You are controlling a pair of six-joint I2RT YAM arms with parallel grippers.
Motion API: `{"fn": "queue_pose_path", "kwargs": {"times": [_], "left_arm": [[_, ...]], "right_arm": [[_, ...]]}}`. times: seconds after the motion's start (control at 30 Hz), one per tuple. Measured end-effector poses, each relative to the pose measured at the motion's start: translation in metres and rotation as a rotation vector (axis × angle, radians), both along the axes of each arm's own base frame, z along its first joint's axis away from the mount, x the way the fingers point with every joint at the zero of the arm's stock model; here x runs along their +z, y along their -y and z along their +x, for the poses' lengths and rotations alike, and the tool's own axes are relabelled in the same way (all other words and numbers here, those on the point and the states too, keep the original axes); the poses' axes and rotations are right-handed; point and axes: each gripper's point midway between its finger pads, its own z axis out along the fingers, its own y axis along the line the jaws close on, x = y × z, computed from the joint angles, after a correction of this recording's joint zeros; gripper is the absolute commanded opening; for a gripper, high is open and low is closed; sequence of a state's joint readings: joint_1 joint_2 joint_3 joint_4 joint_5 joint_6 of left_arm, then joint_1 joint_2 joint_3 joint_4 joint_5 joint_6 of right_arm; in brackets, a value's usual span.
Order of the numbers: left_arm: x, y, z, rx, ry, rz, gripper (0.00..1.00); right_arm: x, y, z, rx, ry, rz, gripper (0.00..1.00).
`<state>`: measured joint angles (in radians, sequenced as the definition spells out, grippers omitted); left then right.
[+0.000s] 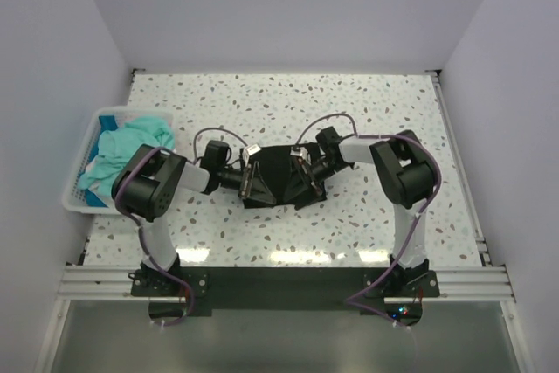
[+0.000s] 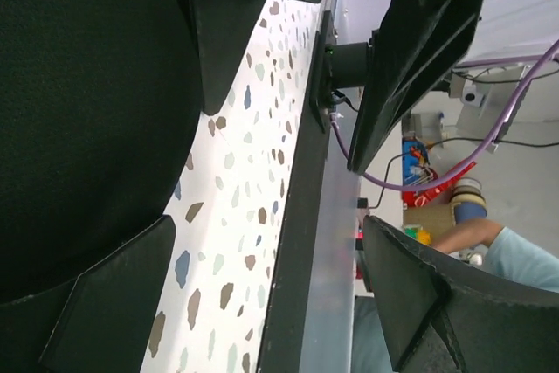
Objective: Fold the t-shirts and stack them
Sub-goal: Fold the tshirt
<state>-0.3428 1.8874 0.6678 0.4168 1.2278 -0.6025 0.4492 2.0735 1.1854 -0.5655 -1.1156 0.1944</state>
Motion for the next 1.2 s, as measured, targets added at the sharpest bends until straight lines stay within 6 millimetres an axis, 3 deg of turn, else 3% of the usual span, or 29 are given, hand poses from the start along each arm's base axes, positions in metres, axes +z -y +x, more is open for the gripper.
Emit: {"fn": "queue_pose_path", "kwargs": {"times": [0.2,0.4,0.47,0.63,0.73,0.8,0.97,1.0,1.2], "left_arm": [[0.0,-0.01,-0.002,-0.039,0.084,0.015,0.95],[0.008,-0.022,0.005,-0.049,0.176,0.112,1.0],[0.025,-0.02,0.02,-0.048,0.226,0.114,1.0],[0.083,-0.003,0.083,-0.014,0.417,0.067,1.0],[0.091,0.004,0.119,0.016,0.461,0.049,1.0],[0.075,0.004,0.139,0.04,0.429,0.055,1.0],[0.01,-0.015,0.162,0.114,0.256,0.106,1.0],[0.003,-0.019,0.164,0.125,0.223,0.096,1.0],[0.01,-0.033,0.192,0.162,0.23,0.064,1.0]], "right_arm": [[0.004,0.013,-0.002,-0.002,0.012,0.07,0.99],[0.017,0.034,0.0,0.007,0.019,-0.01,0.98],[0.032,0.033,0.014,0.0,0.062,-0.021,0.99],[0.089,0.007,0.078,-0.061,0.278,0.052,0.99],[0.1,-0.004,0.106,-0.078,0.344,0.081,0.99],[0.085,-0.01,0.122,-0.088,0.348,0.08,0.98],[0.007,-0.008,0.134,-0.125,0.189,0.006,0.98],[0.006,-0.007,0.134,-0.133,0.146,0.036,0.97],[0.009,0.007,0.153,-0.152,0.187,0.037,0.93]]}}
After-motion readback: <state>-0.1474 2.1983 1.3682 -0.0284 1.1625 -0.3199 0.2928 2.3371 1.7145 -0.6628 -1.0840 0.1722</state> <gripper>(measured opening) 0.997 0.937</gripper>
